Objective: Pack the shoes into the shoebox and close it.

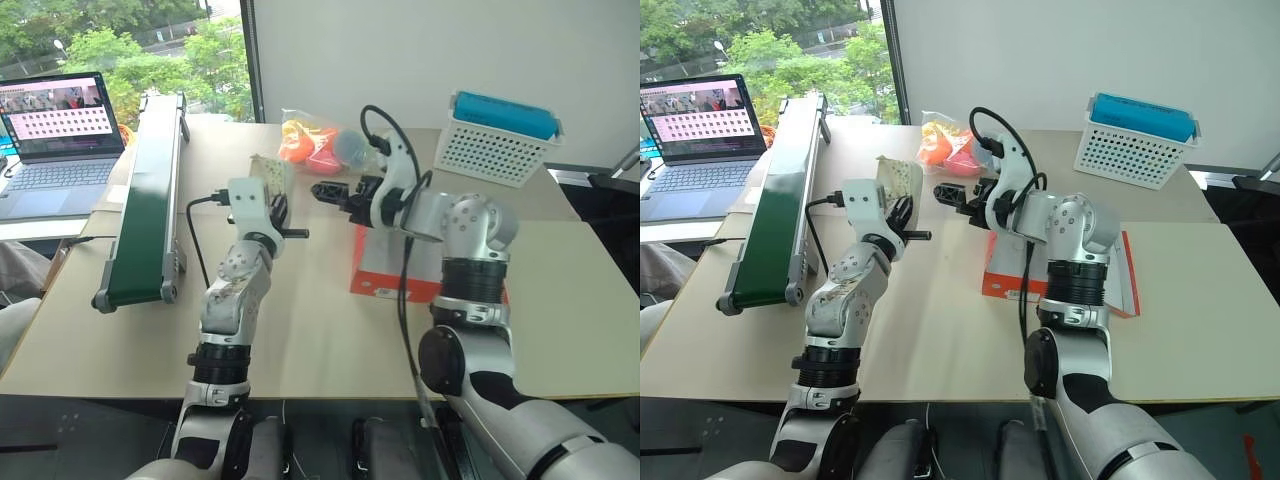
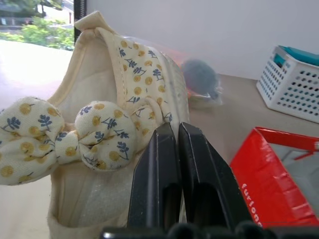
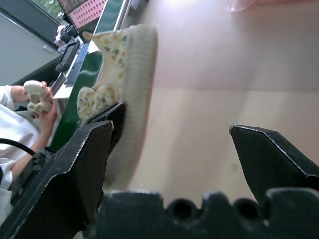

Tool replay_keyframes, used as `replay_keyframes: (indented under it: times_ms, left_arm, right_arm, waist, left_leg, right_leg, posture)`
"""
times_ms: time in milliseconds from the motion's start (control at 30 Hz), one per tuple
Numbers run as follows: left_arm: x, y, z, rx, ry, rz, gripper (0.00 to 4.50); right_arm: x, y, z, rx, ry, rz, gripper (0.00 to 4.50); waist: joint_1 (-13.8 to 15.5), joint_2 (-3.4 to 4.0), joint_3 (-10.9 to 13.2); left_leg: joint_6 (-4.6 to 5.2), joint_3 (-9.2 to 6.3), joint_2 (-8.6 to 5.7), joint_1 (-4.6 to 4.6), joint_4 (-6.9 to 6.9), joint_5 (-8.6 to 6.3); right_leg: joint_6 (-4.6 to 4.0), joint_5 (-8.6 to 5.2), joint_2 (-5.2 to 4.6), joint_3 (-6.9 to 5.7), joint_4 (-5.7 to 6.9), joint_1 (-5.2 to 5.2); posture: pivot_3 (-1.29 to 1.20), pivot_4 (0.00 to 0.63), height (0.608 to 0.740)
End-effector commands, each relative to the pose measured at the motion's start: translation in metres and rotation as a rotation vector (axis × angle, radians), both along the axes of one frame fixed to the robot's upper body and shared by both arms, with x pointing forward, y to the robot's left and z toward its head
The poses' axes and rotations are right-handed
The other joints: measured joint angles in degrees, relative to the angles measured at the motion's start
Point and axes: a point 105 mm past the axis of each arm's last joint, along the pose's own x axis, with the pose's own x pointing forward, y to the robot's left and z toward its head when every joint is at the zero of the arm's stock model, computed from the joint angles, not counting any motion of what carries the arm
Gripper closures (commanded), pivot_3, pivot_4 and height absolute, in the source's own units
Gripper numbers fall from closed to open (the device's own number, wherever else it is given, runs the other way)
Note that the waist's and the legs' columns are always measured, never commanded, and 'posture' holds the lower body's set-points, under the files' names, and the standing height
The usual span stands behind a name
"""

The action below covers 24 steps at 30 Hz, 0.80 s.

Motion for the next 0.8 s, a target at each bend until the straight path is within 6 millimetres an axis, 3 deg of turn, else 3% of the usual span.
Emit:
replay_keyframes:
  times_ms: [33,300,567,800]
  left_arm:
    - [-0.010,-0.014,0.019,0.008,-0.081,-0.064,4.45]
    - [-0.016,-0.021,0.021,-0.005,-0.084,-0.088,4.45]
    - [-0.020,-0.025,0.027,0.024,-0.122,-0.122,4.45]
    - [-0.023,-0.029,0.027,0.034,-0.128,-0.139,4.45]
  right_arm:
    - [0.006,0.001,0.023,0.061,-0.040,-0.011,0.00]
    - [0.026,0.013,0.029,0.076,-0.043,-0.028,0.00]
    - [0.032,0.036,0.019,0.078,-0.013,0.007,0.00]
    - [0.037,0.041,0.016,0.100,-0.010,-0.001,0.00]
  waist:
    - [-0.11,0.00,0.00]
    - [-1.06,0.00,0.00]
    - [-1.16,0.01,0.00]
    - [-0.94,0.02,0.01]
  left_leg:
    - [0.00,0.00,0.00,-0.04,0.00,0.00]
    - [-0.03,0.07,-0.01,-0.32,-0.02,0.06]
    - [-0.03,0.07,0.00,-0.32,-0.02,0.07]
    - [-0.04,0.06,0.00,-0.34,-0.01,0.07]
  right_leg:
    - [0.00,0.00,0.00,0.00,0.01,-0.05]
    - [0.00,0.01,0.00,0.08,0.08,-0.40]
    - [-0.01,0.01,0.01,0.09,0.09,-0.41]
    - [0.00,0.02,0.00,0.08,0.09,-0.41]
  posture:
    - [0.00,0.150,0.699]
    - [0.00,0.150,0.699]
    - [0.00,0.150,0.699]
    - [0.00,0.150,0.699]
